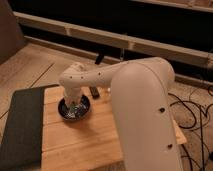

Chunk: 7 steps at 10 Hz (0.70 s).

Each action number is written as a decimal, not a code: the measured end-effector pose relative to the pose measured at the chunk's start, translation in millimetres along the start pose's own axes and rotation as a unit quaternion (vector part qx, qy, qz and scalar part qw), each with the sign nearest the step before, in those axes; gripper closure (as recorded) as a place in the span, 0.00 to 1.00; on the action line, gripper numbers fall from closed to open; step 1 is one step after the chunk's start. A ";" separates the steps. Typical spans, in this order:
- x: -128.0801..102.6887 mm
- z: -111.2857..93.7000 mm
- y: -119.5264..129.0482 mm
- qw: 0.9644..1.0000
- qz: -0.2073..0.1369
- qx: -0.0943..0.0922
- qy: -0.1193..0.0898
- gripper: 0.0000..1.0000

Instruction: Place the white sponge in the ceramic bowl

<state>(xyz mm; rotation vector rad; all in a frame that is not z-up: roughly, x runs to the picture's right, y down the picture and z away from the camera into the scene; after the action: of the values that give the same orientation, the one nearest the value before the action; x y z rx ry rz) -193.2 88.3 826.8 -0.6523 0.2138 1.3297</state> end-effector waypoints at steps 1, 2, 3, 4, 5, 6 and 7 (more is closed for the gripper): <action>0.0 0.0 0.0 1.000 0.000 0.000 0.000 0.57; 0.0 -0.1 0.0 1.000 0.000 0.000 0.000 0.48; 0.0 -0.1 -0.2 1.000 0.000 0.000 0.000 0.38; 0.0 -0.1 -0.1 1.000 0.000 0.000 0.000 0.26; 0.0 -0.1 -0.3 1.000 0.000 0.000 0.000 0.22; 0.0 -0.1 -0.4 1.000 0.000 0.000 0.000 0.20; 0.0 -0.1 -0.4 1.000 0.000 0.000 0.000 0.20</action>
<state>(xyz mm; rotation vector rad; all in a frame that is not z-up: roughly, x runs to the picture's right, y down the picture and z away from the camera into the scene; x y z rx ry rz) -192.8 88.2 826.9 -0.6524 0.2138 1.3307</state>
